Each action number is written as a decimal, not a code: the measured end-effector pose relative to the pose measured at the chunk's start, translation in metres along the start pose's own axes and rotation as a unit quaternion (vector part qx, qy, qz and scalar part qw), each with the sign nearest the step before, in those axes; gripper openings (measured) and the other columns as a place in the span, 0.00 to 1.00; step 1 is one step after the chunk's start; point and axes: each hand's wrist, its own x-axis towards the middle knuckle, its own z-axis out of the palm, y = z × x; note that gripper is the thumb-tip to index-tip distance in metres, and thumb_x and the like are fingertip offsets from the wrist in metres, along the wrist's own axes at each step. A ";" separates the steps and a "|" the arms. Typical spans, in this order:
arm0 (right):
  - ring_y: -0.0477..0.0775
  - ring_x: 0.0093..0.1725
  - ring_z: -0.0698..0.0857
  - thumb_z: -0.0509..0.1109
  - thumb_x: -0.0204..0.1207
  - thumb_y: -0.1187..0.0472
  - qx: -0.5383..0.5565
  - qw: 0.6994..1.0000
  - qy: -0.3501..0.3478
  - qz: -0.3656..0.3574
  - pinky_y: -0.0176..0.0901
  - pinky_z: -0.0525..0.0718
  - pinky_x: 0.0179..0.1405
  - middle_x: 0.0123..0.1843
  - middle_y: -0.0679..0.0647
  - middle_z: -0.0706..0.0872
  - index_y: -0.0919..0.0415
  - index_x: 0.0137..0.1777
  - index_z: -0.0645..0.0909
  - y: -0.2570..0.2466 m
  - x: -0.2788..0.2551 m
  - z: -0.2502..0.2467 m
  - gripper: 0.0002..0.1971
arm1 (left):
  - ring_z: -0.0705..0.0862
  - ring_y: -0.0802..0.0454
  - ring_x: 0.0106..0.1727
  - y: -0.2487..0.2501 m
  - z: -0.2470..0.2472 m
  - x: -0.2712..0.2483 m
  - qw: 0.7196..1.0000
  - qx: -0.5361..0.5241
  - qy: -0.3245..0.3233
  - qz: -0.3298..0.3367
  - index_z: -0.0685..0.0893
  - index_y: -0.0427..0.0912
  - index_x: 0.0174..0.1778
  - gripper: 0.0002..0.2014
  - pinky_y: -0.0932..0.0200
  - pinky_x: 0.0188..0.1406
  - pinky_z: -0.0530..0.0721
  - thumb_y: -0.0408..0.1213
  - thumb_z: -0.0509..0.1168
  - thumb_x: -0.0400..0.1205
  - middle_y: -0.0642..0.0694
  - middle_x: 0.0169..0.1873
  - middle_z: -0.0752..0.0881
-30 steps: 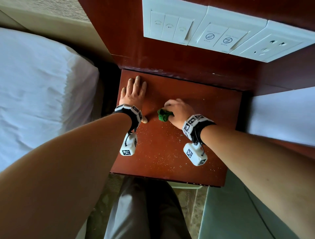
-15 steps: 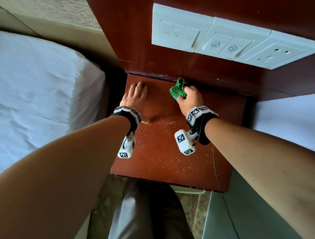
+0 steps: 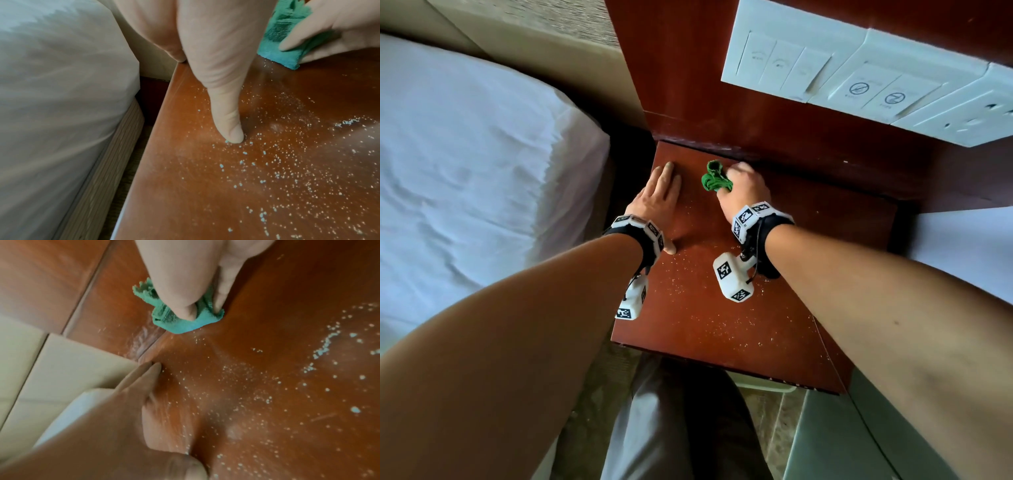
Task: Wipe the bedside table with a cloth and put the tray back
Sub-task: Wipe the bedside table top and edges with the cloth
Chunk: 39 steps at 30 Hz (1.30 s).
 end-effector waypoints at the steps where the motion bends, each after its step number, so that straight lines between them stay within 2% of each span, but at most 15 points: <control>1: 0.61 0.57 0.82 0.68 0.70 0.63 -0.007 1.000 -0.013 -0.015 0.45 0.78 0.46 0.64 0.49 0.83 0.62 0.51 0.85 0.002 -0.001 -0.001 0.10 | 0.39 0.39 0.85 0.000 -0.001 0.000 1.000 -0.003 -0.002 0.000 0.37 0.39 0.84 0.77 0.46 0.83 0.56 0.66 0.81 0.51 0.38 0.83 0.35; 3: 0.58 0.51 0.84 0.69 0.70 0.61 -0.027 0.997 -0.043 -0.053 0.41 0.74 0.37 0.60 0.44 0.84 0.56 0.49 0.86 0.008 -0.009 -0.004 0.09 | 0.38 0.39 0.85 0.000 -0.002 0.000 1.000 0.001 0.001 0.000 0.36 0.39 0.84 0.77 0.46 0.83 0.56 0.66 0.80 0.52 0.38 0.83 0.33; 6: 0.53 0.44 0.84 0.71 0.72 0.56 -0.051 0.990 -0.083 -0.101 0.38 0.70 0.33 0.51 0.41 0.85 0.47 0.48 0.87 0.020 -0.027 -0.009 0.07 | 0.38 0.39 0.85 -0.001 -0.003 0.000 1.000 0.014 -0.006 -0.002 0.35 0.37 0.84 0.77 0.48 0.84 0.50 0.67 0.79 0.54 0.38 0.83 0.33; 9: 0.53 0.47 0.86 0.70 0.71 0.61 -0.082 0.981 -0.123 -0.129 0.39 0.79 0.35 0.54 0.39 0.87 0.45 0.53 0.88 0.032 -0.046 -0.012 0.14 | 0.38 0.38 0.84 -0.001 -0.002 -0.001 1.000 0.009 -0.009 -0.003 0.34 0.39 0.84 0.78 0.45 0.84 0.55 0.67 0.80 0.52 0.38 0.83 0.32; 12: 0.53 0.49 0.87 0.70 0.70 0.60 -0.103 0.974 -0.164 -0.115 0.43 0.85 0.42 0.56 0.38 0.87 0.43 0.54 0.87 0.035 -0.052 -0.015 0.15 | 0.38 0.38 0.85 -0.001 -0.003 -0.002 1.000 0.008 -0.009 0.000 0.34 0.39 0.84 0.78 0.45 0.84 0.56 0.66 0.80 0.53 0.37 0.83 0.33; 14: 0.54 0.46 0.87 0.71 0.69 0.56 -0.091 0.973 -0.195 -0.082 0.41 0.84 0.40 0.49 0.41 0.89 0.45 0.50 0.88 0.032 -0.049 -0.020 0.10 | 0.38 0.38 0.85 0.000 -0.006 -0.004 1.000 0.012 -0.012 0.001 0.34 0.38 0.84 0.77 0.46 0.84 0.53 0.66 0.80 0.54 0.37 0.83 0.34; 16: 0.55 0.40 0.86 0.73 0.67 0.54 -0.060 0.976 -0.207 -0.029 0.39 0.79 0.33 0.37 0.47 0.88 0.50 0.42 0.86 0.030 -0.044 -0.027 0.05 | 0.39 0.38 0.85 0.001 -0.009 -0.005 1.000 0.002 -0.014 -0.001 0.36 0.39 0.84 0.76 0.47 0.84 0.54 0.64 0.81 0.55 0.37 0.83 0.35; 19: 0.57 0.32 0.82 0.74 0.65 0.51 -0.005 0.989 -0.145 0.003 0.42 0.72 0.25 0.28 0.52 0.82 0.60 0.36 0.78 0.029 -0.040 -0.032 0.13 | 0.45 0.38 0.85 0.009 -0.019 -0.006 0.999 -0.051 0.000 -0.005 0.41 0.42 0.85 0.72 0.44 0.82 0.58 0.61 0.82 0.57 0.39 0.84 0.43; 22: 0.58 0.34 0.79 0.76 0.68 0.49 0.012 0.996 -0.086 -0.001 0.44 0.64 0.26 0.32 0.51 0.77 0.59 0.32 0.75 0.022 -0.038 -0.034 0.17 | 0.52 0.40 0.84 0.019 -0.035 -0.006 0.993 -0.116 0.025 0.017 0.44 0.46 0.86 0.63 0.42 0.79 0.64 0.54 0.81 0.64 0.43 0.85 0.49; 25: 0.60 0.41 0.84 0.76 0.69 0.49 0.029 0.998 -0.054 0.011 0.43 0.75 0.33 0.40 0.53 0.87 0.58 0.43 0.82 0.011 -0.037 -0.037 0.12 | 0.60 0.41 0.80 0.030 -0.056 -0.011 0.985 -0.145 0.063 0.065 0.49 0.49 0.85 0.53 0.41 0.71 0.76 0.45 0.78 0.72 0.46 0.83 0.56; 27: 0.63 0.47 0.87 0.75 0.69 0.55 0.057 0.997 -0.038 0.026 0.46 0.82 0.39 0.44 0.56 0.90 0.57 0.50 0.82 0.004 -0.038 -0.040 0.12 | 0.63 0.44 0.78 0.039 -0.067 -0.015 0.982 -0.147 0.088 0.081 0.55 0.52 0.84 0.46 0.42 0.62 0.81 0.42 0.74 0.75 0.48 0.81 0.60; 30: 0.65 0.52 0.87 0.74 0.69 0.61 0.085 0.994 -0.039 0.051 0.49 0.84 0.46 0.51 0.60 0.90 0.56 0.58 0.79 -0.005 -0.040 -0.045 0.17 | 0.65 0.46 0.76 0.049 -0.074 -0.016 0.979 -0.130 0.125 0.098 0.63 0.51 0.81 0.37 0.44 0.54 0.85 0.45 0.71 0.76 0.48 0.78 0.65; 32: 0.65 0.54 0.87 0.74 0.69 0.61 0.094 0.993 -0.030 0.058 0.48 0.83 0.46 0.52 0.61 0.89 0.55 0.61 0.79 -0.010 -0.042 -0.046 0.19 | 0.66 0.46 0.76 0.051 -0.076 -0.014 0.976 -0.125 0.145 0.105 0.66 0.48 0.79 0.35 0.44 0.54 0.86 0.45 0.72 0.76 0.48 0.77 0.68; 36: 0.64 0.51 0.88 0.73 0.70 0.63 0.099 0.993 -0.029 0.059 0.47 0.84 0.43 0.49 0.59 0.90 0.54 0.57 0.79 -0.009 -0.044 -0.046 0.16 | 0.71 0.43 0.73 0.049 -0.076 -0.006 0.975 -0.138 0.137 0.108 0.71 0.49 0.76 0.28 0.47 0.61 0.81 0.39 0.69 0.79 0.47 0.71 0.76; 39: 0.59 0.56 0.85 0.75 0.68 0.65 0.109 0.991 -0.030 0.071 0.46 0.83 0.51 0.56 0.55 0.87 0.55 0.58 0.80 0.005 -0.042 -0.043 0.18 | 0.72 0.44 0.70 0.045 -0.075 0.002 0.978 -0.131 0.127 0.099 0.78 0.52 0.71 0.21 0.48 0.59 0.80 0.35 0.65 0.81 0.46 0.65 0.77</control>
